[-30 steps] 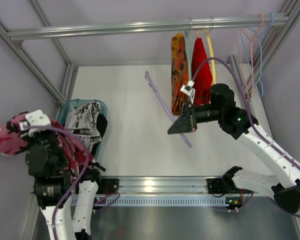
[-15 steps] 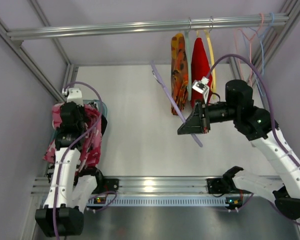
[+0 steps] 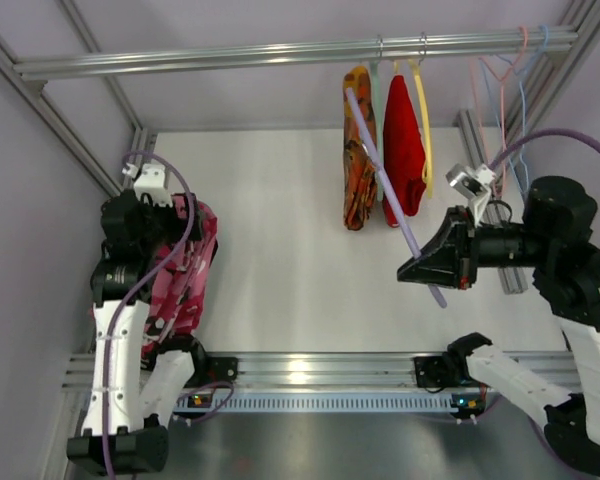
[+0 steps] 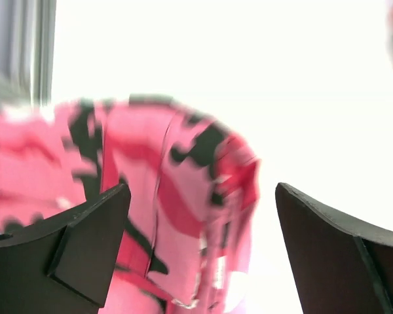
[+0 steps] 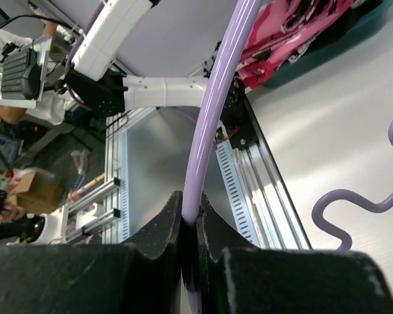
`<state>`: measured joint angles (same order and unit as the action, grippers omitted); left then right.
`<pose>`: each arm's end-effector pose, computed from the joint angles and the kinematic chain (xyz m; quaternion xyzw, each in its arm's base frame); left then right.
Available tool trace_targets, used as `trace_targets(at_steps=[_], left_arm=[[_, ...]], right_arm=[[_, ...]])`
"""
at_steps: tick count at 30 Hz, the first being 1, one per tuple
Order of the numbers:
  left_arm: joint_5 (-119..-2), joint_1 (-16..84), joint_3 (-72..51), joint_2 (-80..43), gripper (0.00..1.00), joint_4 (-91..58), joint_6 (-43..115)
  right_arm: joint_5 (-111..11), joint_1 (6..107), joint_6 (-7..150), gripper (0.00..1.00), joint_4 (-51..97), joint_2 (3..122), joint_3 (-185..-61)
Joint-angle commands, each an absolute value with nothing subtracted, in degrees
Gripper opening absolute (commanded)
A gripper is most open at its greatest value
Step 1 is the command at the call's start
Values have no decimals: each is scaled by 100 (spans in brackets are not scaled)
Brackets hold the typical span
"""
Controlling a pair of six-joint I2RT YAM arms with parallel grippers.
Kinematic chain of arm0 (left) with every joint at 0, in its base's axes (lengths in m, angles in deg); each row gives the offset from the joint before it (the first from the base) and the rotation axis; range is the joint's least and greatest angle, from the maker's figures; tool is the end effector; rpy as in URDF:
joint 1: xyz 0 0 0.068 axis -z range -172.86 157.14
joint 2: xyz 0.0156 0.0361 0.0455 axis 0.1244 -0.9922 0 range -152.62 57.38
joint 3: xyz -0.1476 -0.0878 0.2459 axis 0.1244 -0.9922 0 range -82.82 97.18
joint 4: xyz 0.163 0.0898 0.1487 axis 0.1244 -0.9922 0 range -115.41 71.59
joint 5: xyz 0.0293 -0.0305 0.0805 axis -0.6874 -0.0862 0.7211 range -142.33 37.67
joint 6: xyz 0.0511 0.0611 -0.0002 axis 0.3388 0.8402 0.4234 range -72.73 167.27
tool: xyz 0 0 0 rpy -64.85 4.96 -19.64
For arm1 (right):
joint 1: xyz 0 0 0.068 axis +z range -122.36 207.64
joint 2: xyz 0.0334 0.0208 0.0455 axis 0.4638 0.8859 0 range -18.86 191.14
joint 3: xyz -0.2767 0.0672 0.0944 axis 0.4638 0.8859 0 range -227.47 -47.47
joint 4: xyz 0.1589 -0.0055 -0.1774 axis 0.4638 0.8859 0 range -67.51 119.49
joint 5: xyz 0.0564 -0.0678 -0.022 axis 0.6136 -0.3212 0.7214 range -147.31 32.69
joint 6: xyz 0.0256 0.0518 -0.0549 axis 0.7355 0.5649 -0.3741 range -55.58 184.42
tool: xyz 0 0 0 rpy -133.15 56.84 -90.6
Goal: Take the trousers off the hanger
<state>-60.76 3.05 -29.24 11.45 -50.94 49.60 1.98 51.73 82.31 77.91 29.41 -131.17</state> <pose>0.1560 0.0011 0.3524 0.0266 0.8411 -0.0318 0.5393 0.0421 0.0835 0.4706 -0.3219 0.6955 0.5568 0.3204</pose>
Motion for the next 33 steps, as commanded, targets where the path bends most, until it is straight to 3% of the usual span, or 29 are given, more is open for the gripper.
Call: trace_targets(at_steps=[1, 13, 18, 25, 33], left_arm=[[-7165, 301, -2298, 1475, 98, -5058, 4807], [-7527, 301, -1647, 1476, 98, -5049, 4745], [-7598, 301, -1533, 1396, 98, -5049, 4490], [-7571, 301, -1585, 1546, 98, -5049, 4463], [-7448, 301, -1814, 1906, 98, -5049, 4587]], right_arm=[[333, 4891, 7980, 0, 7979, 2493, -13667], [-790, 3354, 8647, 0, 8577, 1069, -13748], [-941, 2825, 9096, 0, 8455, 1015, -13449], [-144, 2614, 9876, 0, 7428, 2032, -12947], [805, 2360, 11062, 0, 6039, 3324, -13526]])
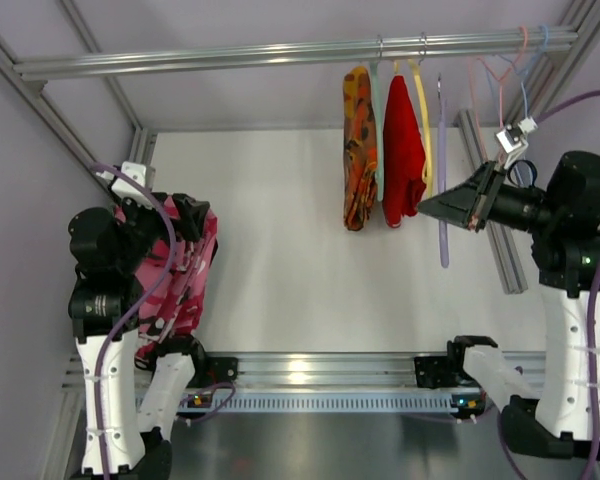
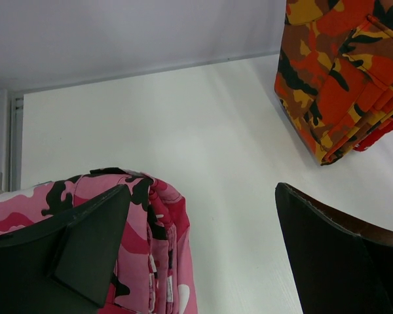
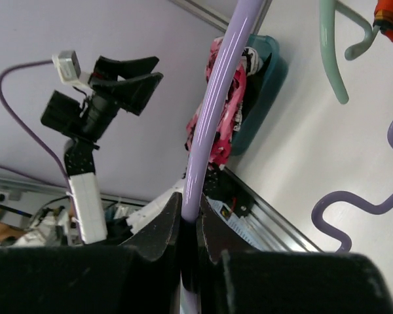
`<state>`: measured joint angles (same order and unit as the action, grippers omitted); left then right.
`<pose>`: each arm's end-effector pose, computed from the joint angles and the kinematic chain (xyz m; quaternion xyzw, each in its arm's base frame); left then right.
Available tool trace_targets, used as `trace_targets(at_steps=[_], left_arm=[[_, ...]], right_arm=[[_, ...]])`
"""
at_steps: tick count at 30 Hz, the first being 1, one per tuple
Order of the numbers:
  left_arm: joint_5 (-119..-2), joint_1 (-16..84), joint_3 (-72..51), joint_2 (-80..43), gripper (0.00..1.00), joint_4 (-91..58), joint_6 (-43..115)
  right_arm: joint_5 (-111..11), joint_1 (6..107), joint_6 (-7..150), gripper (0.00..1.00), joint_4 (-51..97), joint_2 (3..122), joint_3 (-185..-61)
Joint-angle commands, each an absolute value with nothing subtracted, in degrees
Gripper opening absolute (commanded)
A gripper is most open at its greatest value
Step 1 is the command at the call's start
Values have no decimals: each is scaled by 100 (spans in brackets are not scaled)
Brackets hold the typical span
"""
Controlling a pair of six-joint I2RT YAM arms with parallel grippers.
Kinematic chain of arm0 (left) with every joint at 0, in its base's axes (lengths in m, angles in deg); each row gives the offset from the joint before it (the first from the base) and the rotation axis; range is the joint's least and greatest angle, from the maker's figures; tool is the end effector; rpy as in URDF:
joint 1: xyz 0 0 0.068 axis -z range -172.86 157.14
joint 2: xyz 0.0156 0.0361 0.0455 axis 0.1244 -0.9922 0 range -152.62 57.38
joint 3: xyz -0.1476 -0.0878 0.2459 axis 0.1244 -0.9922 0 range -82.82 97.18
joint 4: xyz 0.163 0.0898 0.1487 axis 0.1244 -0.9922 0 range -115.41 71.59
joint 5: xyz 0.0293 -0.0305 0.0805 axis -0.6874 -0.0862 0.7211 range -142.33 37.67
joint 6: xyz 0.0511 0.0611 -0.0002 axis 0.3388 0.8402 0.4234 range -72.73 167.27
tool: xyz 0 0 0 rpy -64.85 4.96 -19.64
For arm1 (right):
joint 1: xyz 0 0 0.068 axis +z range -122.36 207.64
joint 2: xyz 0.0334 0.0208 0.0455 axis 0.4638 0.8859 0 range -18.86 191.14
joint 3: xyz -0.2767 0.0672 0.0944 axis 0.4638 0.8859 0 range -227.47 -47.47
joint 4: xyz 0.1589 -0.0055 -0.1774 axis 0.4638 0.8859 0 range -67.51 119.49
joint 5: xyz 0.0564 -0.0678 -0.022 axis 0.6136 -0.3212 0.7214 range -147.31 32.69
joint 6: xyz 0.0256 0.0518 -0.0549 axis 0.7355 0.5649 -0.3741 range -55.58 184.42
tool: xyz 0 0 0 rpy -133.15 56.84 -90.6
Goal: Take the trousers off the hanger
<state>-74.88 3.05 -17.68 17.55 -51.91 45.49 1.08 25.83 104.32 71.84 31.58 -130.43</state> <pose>0.1065 -0.0187 0.4292 0.0899 0.7468 -0.1348 0.6450 0.0942 0.0556 0.4757 -0.0222 0.7585 0.5400 0.3640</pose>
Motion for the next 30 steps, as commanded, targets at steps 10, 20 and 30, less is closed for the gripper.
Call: trace_targets(at_steps=[10, 20, 30], left_arm=[[-7457, 293, -1831, 1889, 98, -5049, 4543], [-7404, 293, -1980, 1880, 98, -5049, 4446], [-7299, 293, -2051, 1950, 98, -5049, 4446]], right_arm=[[2232, 532, 12287, 0, 4684, 4398, -14071], [2162, 478, 12436, 0, 5175, 5251, -14890], [2135, 478, 12542, 0, 5334, 5786, -15205]])
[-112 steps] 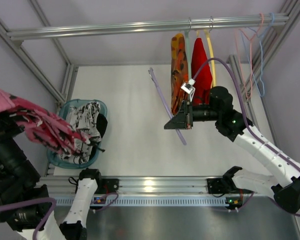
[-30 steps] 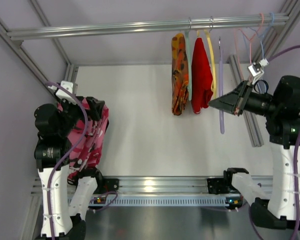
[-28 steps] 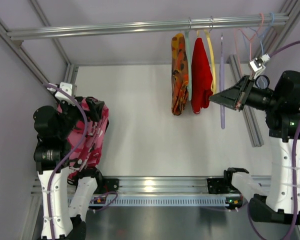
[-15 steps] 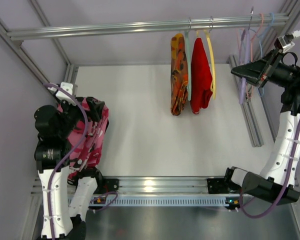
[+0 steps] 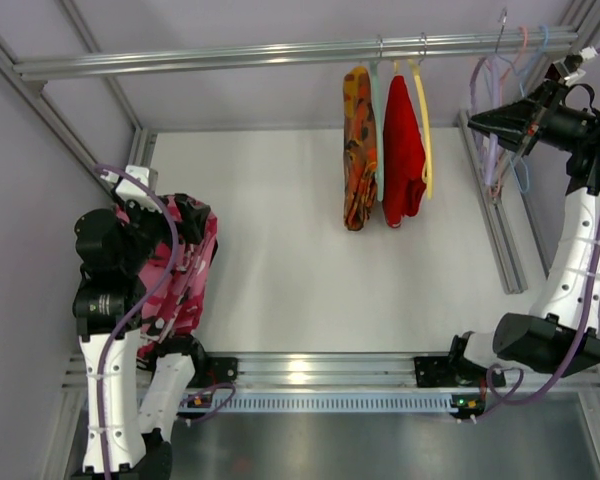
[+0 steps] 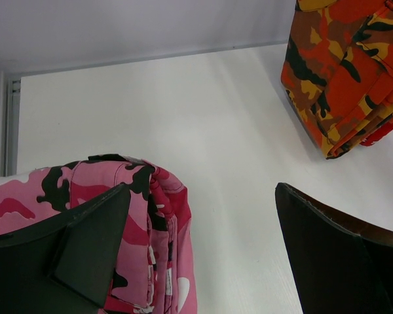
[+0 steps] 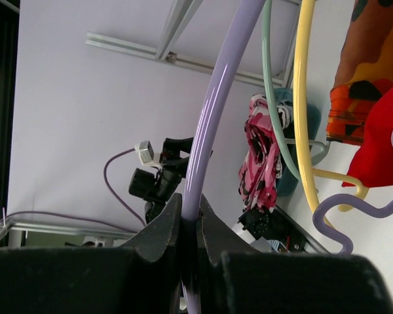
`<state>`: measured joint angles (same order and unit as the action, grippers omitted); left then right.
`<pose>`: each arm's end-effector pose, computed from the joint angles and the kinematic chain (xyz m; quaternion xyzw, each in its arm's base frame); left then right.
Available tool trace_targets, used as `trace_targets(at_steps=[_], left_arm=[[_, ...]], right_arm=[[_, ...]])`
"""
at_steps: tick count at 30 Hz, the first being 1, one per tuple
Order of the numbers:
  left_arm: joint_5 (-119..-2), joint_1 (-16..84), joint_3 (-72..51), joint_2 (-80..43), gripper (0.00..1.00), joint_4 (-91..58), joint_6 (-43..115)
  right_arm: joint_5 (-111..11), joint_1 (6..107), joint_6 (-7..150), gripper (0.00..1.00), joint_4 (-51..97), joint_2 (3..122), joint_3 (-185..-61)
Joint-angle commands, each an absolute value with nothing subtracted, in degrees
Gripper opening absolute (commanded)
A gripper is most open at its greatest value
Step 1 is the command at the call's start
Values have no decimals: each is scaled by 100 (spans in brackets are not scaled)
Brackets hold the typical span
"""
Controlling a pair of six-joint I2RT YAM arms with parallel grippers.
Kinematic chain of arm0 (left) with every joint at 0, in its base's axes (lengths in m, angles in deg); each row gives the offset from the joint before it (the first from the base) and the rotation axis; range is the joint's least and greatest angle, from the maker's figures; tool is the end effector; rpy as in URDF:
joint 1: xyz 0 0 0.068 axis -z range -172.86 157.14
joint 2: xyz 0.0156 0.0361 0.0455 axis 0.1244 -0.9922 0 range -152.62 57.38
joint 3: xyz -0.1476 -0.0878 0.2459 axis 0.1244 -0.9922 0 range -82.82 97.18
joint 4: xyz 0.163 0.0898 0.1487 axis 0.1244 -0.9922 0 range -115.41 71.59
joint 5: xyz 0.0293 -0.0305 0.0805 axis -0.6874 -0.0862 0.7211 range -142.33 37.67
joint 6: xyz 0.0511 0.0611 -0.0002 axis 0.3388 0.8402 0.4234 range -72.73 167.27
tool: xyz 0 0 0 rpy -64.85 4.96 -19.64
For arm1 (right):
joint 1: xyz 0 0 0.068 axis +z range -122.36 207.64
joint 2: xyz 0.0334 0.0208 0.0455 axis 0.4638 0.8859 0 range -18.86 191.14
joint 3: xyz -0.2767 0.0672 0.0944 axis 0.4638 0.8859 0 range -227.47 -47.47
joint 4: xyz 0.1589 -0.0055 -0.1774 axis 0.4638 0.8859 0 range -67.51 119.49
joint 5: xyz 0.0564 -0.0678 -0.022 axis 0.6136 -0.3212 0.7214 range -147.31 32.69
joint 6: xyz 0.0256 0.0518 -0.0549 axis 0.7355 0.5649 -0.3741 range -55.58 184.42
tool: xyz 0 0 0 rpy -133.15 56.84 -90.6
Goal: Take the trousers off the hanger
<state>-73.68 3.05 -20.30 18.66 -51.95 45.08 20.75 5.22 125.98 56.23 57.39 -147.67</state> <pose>0.1067 -0.0174 0.4165 0.0780 0.7568 -0.1311 0.6356 0.2236 -0.0195 0.5263 0.0959 0.7130 0.6214 0.3102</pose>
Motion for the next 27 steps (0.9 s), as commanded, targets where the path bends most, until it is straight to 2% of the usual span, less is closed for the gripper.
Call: trace_targets(at_steps=[1, 13, 23, 24, 26, 27], left_arm=[[-7290, 301, -2068, 1959, 98, -5058, 4446], [-7228, 301, -2174, 1994, 98, -5049, 4358], [-7193, 301, -2183, 1959, 98, -5058, 4349], [-7193, 301, -2183, 1959, 98, -5049, 4358], [-7202, 293, -2174, 1959, 98, -5049, 4367], [-7202, 293, -2174, 1959, 98, -5058, 4367]], right_arm=[[2144, 470, 12542, 0, 5343, 5831, -15232], [2153, 487, 12568, 0, 5387, 6086, -14978], [2162, 487, 12603, 1, 5273, 6024, -14222], [2162, 487, 12603, 3, 5255, 6033, -14222], [2153, 487, 12595, 26, 5203, 6016, -14239], [2144, 487, 12586, 32, 5185, 5998, -14248]])
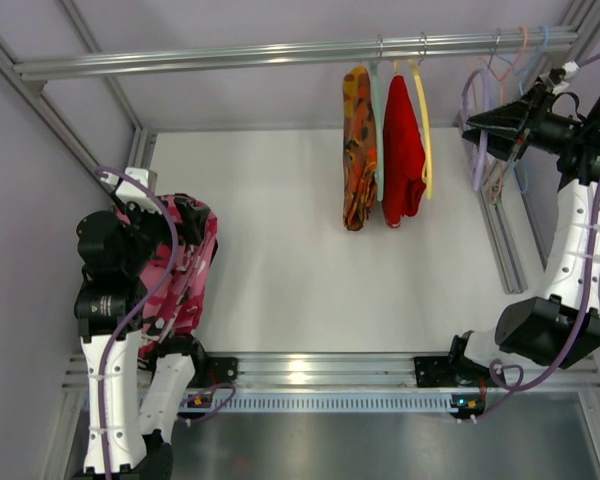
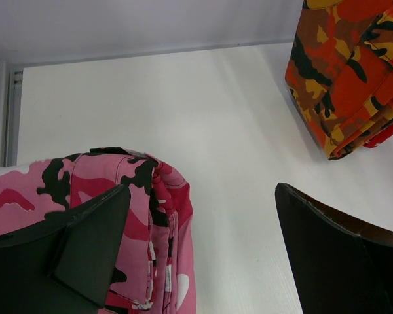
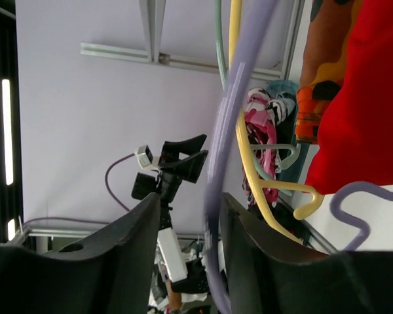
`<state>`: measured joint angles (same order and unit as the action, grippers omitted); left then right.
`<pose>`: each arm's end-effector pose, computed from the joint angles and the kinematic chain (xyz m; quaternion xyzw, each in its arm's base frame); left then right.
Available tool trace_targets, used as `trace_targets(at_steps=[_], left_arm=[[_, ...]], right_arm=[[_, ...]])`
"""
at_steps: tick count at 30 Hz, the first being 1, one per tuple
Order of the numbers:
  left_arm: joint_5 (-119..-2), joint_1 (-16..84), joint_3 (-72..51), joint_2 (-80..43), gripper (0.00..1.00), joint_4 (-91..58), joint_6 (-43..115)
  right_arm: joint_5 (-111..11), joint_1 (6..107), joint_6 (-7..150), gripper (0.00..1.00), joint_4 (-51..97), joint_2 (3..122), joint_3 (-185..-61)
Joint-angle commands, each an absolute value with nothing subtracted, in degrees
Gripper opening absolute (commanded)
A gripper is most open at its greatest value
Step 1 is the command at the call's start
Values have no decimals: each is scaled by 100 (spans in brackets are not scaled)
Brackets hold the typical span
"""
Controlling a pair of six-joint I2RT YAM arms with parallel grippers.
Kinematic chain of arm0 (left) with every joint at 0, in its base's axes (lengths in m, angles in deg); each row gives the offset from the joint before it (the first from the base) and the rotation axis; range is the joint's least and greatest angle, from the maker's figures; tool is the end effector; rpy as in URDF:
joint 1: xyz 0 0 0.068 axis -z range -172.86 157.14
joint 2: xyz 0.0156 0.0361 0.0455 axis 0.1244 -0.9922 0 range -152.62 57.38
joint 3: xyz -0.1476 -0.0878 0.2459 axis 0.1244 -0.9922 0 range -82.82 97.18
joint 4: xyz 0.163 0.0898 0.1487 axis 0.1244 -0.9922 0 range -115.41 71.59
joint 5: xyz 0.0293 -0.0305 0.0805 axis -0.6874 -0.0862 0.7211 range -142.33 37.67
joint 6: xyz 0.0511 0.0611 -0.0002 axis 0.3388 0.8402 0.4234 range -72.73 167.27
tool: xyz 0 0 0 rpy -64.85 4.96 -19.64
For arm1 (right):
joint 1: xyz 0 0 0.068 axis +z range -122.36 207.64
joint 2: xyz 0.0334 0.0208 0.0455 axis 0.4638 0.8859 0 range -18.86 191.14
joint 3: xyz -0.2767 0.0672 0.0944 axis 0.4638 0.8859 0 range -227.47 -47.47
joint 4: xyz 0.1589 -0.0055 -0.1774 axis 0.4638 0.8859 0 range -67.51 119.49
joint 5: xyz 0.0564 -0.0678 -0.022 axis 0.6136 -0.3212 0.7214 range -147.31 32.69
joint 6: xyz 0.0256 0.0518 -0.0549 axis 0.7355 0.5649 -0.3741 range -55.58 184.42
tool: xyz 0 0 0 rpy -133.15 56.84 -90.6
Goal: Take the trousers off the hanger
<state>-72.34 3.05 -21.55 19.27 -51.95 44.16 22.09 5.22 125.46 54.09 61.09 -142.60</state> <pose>0.1065 -0.0159 0.4105 0.0635 0.7620 -0.1280 0.6316 0.2556 -0.0324 0.4921 0.1245 0.7145 0.6351 0.2657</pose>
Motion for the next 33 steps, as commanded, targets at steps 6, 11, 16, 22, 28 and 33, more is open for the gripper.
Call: trace_targets(at_steps=[6, 11, 16, 22, 28, 33], left_arm=[[-7228, 301, -2165, 2011, 98, -5049, 4306], [-7228, 293, -2165, 2090, 98, -5049, 4288], [-7263, 301, -2183, 2179, 98, -5049, 4262], [-7264, 293, -2192, 2179, 98, -5058, 4209], [-7193, 301, -2165, 2170, 98, -5137, 4261], [-7176, 301, -2139, 2188, 98, -5198, 4262]], right_arm=[[2022, 478, 12375, 80, 5351, 5752, -14432], [1811, 268, 12121, 98, 5633, 5419, -14608], [1617, -171, 11857, 99, 5730, 5128, -14696], [1169, -708, 10971, 100, 6709, 5084, -14853], [492, -778, 9582, 99, 7794, 5330, -15179], [79, -787, 9018, 100, 8190, 5383, -15294]])
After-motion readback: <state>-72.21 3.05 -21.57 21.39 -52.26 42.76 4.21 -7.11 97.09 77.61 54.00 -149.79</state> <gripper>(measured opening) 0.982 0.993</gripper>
